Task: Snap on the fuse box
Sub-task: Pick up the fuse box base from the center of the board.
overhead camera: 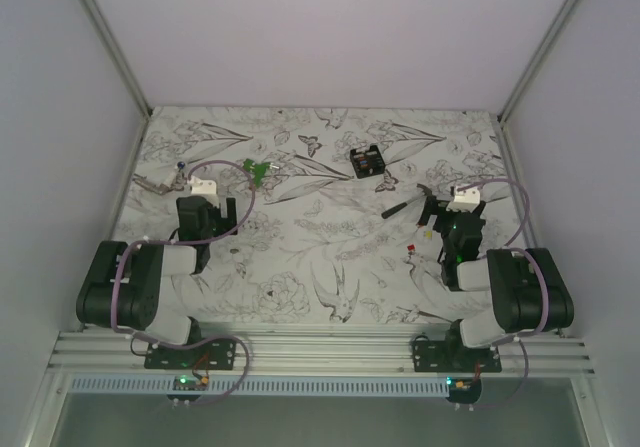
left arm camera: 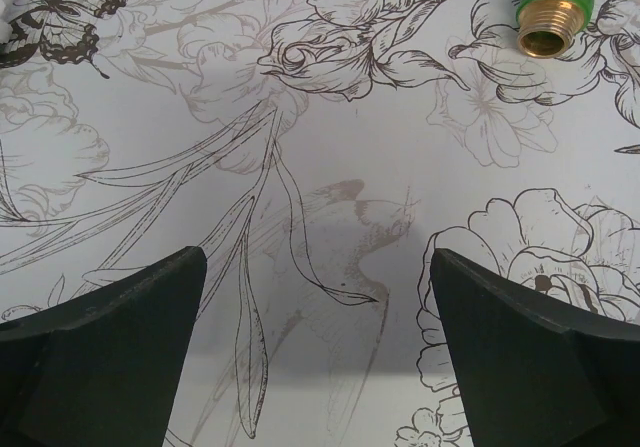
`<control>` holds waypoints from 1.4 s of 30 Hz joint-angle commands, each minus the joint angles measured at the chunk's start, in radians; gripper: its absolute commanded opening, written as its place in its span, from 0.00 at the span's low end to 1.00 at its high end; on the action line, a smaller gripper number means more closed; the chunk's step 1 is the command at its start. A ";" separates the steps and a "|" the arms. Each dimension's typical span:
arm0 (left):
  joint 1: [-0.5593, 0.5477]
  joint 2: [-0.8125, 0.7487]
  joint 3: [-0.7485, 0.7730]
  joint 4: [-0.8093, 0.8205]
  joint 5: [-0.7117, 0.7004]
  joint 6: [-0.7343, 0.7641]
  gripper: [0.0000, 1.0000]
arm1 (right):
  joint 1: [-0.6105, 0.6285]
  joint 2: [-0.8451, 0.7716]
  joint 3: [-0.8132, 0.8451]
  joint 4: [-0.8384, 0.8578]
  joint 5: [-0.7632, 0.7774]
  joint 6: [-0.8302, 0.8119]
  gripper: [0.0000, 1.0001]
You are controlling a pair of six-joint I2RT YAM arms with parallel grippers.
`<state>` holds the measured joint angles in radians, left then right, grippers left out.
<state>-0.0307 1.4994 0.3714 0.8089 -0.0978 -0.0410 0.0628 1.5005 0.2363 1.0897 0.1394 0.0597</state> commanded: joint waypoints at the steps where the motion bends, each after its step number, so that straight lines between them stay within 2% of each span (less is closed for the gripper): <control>1: 0.008 0.009 0.005 0.025 0.015 0.003 1.00 | -0.002 -0.003 0.023 0.034 0.000 -0.007 0.99; 12: 0.008 0.005 0.005 0.024 0.020 0.006 1.00 | -0.002 -0.005 0.020 0.039 -0.001 -0.008 0.99; 16: 0.008 -0.029 0.023 -0.026 0.018 0.005 1.00 | -0.003 -0.027 0.047 -0.028 -0.028 -0.019 0.99; 20: 0.008 -0.126 0.046 -0.163 -0.008 -0.011 1.00 | 0.001 -0.080 0.176 -0.309 -0.077 -0.038 0.99; 24: 0.008 -0.217 0.141 -0.423 -0.042 -0.055 1.00 | 0.047 -0.075 0.336 -0.539 -0.090 -0.068 0.99; 29: 0.008 -0.350 0.183 -0.584 -0.017 -0.124 1.00 | 0.078 -0.013 0.526 -0.741 -0.172 0.005 0.91; 32: 0.008 -0.385 0.213 -0.667 0.005 -0.149 1.00 | 0.101 0.086 0.644 -0.824 -0.183 0.033 0.86; 42: 0.008 -0.329 0.301 -0.751 0.208 -0.191 1.00 | 0.149 0.401 0.969 -0.963 -0.255 0.073 0.62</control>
<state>-0.0307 1.1378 0.6212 0.1215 0.0040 -0.2050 0.1787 1.8244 1.0981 0.2073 -0.0776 0.1131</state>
